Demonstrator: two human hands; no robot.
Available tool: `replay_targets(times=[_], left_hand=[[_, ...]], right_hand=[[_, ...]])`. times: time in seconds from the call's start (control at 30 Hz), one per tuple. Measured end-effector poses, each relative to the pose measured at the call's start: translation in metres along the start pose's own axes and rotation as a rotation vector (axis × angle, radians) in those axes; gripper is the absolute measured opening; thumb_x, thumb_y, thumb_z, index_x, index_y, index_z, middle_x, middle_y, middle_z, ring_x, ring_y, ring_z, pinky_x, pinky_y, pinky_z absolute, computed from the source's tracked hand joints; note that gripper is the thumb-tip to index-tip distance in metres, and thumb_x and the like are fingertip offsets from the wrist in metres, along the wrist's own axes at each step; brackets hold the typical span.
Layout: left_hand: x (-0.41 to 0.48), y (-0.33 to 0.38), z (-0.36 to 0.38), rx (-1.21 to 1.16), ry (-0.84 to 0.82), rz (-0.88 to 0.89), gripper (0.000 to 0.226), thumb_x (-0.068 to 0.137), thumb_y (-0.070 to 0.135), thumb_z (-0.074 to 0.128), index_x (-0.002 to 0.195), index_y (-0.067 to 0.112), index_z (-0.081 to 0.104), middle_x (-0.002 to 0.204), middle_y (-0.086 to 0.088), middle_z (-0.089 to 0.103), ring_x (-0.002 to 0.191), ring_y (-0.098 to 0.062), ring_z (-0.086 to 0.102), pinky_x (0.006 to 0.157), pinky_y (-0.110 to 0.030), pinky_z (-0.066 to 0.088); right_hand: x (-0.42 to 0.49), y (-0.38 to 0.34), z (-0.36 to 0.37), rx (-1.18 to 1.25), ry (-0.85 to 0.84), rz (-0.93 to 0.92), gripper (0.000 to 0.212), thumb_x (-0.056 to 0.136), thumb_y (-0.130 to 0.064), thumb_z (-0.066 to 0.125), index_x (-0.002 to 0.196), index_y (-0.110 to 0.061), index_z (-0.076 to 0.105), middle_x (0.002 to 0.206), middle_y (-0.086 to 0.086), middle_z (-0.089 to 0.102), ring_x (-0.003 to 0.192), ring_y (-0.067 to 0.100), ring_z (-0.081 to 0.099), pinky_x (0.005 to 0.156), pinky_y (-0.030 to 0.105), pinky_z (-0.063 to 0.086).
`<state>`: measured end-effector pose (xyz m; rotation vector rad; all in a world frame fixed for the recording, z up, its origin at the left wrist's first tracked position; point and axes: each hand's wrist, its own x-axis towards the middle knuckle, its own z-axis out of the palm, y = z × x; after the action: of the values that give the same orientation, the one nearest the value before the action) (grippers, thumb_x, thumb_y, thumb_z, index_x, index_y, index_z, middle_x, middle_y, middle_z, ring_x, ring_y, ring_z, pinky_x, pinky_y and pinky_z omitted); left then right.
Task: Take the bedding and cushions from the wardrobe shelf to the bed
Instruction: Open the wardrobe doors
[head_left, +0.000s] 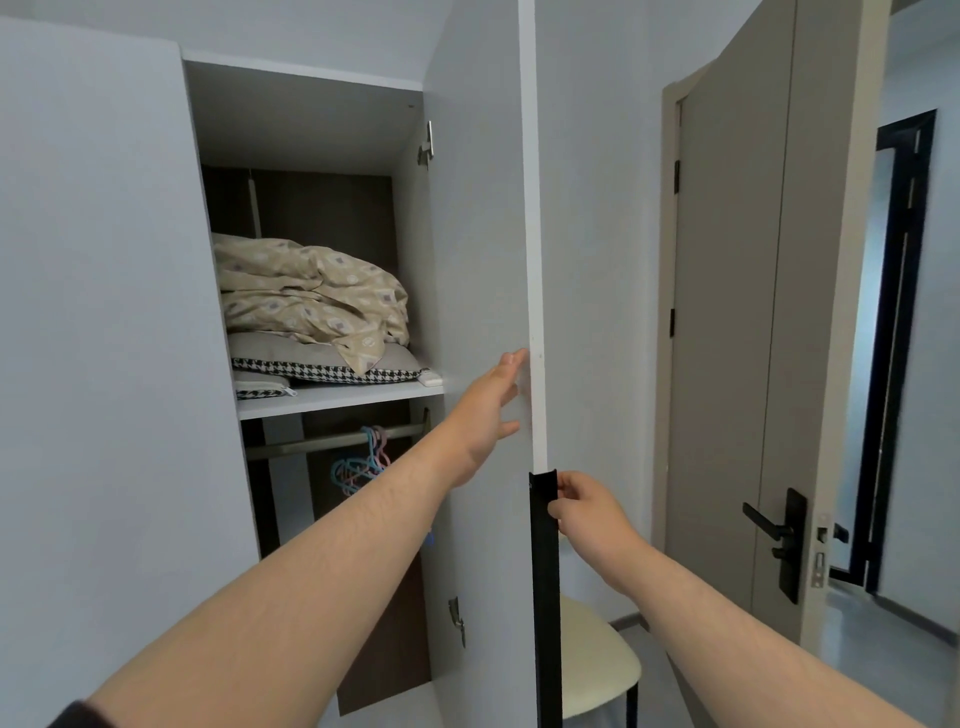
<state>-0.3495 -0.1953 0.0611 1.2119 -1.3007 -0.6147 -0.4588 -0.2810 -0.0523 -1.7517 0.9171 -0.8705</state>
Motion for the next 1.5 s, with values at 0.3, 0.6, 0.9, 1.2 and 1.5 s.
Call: replay_targets(times=[0.3,0.6,0.9,1.2,1.5], left_hand=[[-0.008,0.005,-0.112,0.155,0.409,0.121,0.052,0.1,0.041,0.034,0.148,0.021,0.033,0.152,0.006,0.035,0.14,-0.011,0.029,0.116,-0.037,0.024],[-0.02,-0.016,-0.279,0.38,0.795,0.069,0.06,0.099,0.036,0.04,0.153,0.02,0.018,0.162,0.003,0.014,0.147,-0.015,0.014,0.115,-0.032,0.013],[0.009,-0.069,-0.412,0.913,0.758,0.08,0.077,0.094,0.034,0.054,0.154,0.017,0.007,0.163,-0.001,-0.005,0.149,-0.019,-0.005,0.118,-0.035,0.006],[0.075,-0.114,-0.458,1.384,0.818,0.011,0.089,0.086,0.05,0.054,0.153,0.015,0.006,0.161,-0.017,-0.002,0.147,-0.035,-0.004,0.116,-0.055,0.005],[0.126,-0.14,-0.445,1.422,1.039,-0.091,0.102,0.072,0.049,0.064,0.148,0.014,0.005,0.158,-0.025,0.002,0.145,-0.045,-0.004,0.107,-0.069,-0.004]], right_hand=[[-0.015,-0.09,0.04,-0.441,0.291,-0.72,0.054,0.09,-0.015,0.055,0.142,-0.011,0.04,0.143,0.002,0.04,0.132,0.015,0.037,0.113,0.031,0.032],[0.043,-0.146,0.162,-0.604,0.144,-0.773,0.059,0.093,-0.022,0.052,0.148,-0.014,0.033,0.154,0.0,0.031,0.141,0.017,0.029,0.115,0.027,0.022],[0.129,-0.174,0.292,-0.728,0.028,-0.78,0.061,0.095,-0.023,0.047,0.152,-0.012,0.027,0.159,0.004,0.025,0.146,0.018,0.021,0.118,0.029,0.016],[0.214,-0.157,0.357,-0.819,-0.084,-0.871,0.051,0.093,-0.021,0.057,0.142,-0.012,0.044,0.144,0.005,0.046,0.131,0.022,0.043,0.108,0.032,0.034],[0.299,-0.133,0.392,-0.902,-0.143,-1.053,0.045,0.092,-0.047,0.044,0.119,-0.018,0.064,0.112,0.002,0.065,0.102,0.025,0.06,0.081,0.038,0.048]])
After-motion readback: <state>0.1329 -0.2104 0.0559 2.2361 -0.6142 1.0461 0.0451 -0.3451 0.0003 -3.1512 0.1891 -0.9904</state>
